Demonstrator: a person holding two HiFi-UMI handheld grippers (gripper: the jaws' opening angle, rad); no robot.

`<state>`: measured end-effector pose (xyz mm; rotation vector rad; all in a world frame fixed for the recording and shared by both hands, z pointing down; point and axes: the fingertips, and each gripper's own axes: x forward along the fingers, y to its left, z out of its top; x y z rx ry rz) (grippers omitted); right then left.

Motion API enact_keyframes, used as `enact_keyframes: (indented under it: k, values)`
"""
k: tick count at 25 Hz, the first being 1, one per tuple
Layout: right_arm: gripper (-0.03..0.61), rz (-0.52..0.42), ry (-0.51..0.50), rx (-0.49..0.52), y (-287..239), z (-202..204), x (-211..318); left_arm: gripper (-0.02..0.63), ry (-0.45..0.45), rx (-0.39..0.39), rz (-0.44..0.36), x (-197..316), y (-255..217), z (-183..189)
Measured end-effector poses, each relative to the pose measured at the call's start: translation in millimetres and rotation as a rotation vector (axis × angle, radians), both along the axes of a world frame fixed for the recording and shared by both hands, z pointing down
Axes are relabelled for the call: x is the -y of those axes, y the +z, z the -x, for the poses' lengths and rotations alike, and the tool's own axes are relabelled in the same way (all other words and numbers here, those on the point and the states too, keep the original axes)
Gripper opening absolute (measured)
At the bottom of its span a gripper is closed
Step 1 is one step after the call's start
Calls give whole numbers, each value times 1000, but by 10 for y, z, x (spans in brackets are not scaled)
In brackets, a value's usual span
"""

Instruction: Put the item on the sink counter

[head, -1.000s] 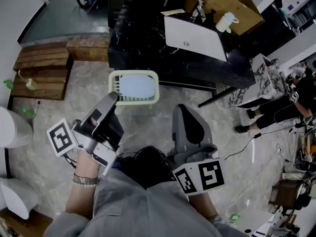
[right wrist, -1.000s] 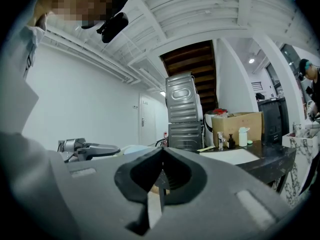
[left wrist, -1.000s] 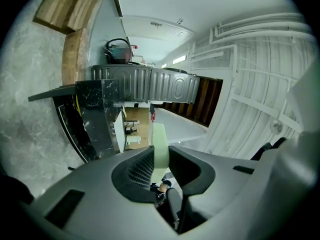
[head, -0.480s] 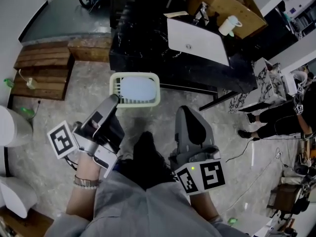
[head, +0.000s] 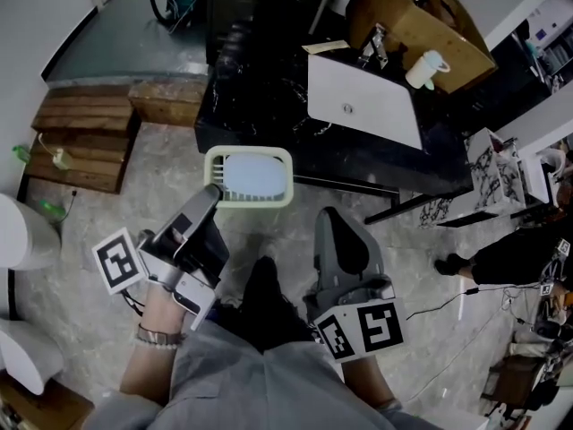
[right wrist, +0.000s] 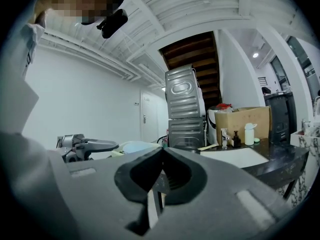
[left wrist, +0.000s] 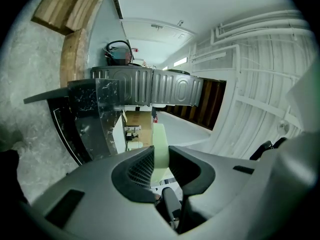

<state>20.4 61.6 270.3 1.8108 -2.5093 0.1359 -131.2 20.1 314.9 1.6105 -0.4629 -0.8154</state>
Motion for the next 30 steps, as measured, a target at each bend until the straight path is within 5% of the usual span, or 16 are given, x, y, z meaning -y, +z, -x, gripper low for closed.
enact_keyframes:
  k: [23, 30]
  values:
    - [-3, 54, -124, 29, 161, -1044, 2145, 89, -92, 39, 3, 1897, 40, -962]
    - [-3, 53, -175, 24, 171, -1162, 2442, 89, -125, 23, -29, 2089, -10, -1076]
